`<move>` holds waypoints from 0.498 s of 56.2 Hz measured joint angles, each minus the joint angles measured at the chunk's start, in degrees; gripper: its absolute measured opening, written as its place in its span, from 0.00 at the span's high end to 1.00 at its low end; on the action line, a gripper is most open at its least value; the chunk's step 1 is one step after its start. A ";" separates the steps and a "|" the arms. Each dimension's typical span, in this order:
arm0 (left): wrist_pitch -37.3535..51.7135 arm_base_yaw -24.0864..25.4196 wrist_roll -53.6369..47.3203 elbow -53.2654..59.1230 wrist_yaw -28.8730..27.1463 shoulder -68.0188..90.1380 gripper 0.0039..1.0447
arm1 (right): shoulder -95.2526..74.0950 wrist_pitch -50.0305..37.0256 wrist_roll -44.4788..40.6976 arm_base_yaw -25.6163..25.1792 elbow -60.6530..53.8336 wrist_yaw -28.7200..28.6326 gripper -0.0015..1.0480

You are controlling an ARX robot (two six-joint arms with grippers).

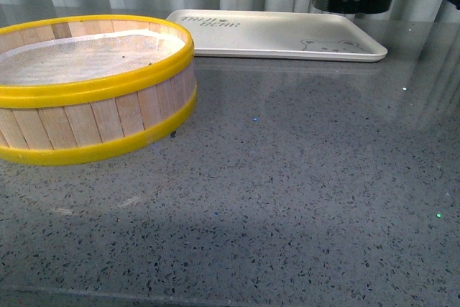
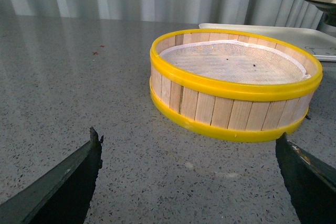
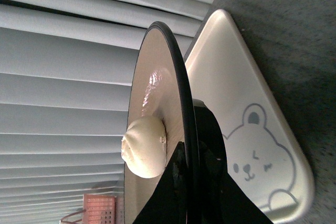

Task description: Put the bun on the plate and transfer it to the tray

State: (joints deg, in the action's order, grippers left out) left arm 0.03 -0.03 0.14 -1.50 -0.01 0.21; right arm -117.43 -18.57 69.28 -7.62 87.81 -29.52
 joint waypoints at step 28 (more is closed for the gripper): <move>0.00 0.00 0.00 0.00 0.00 0.00 0.06 | -16.90 11.52 0.61 2.51 24.35 -1.09 0.98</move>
State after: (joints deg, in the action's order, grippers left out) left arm 0.03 -0.03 0.14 -1.50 -0.01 0.21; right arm -134.32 -7.05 69.89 -5.10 112.16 -30.61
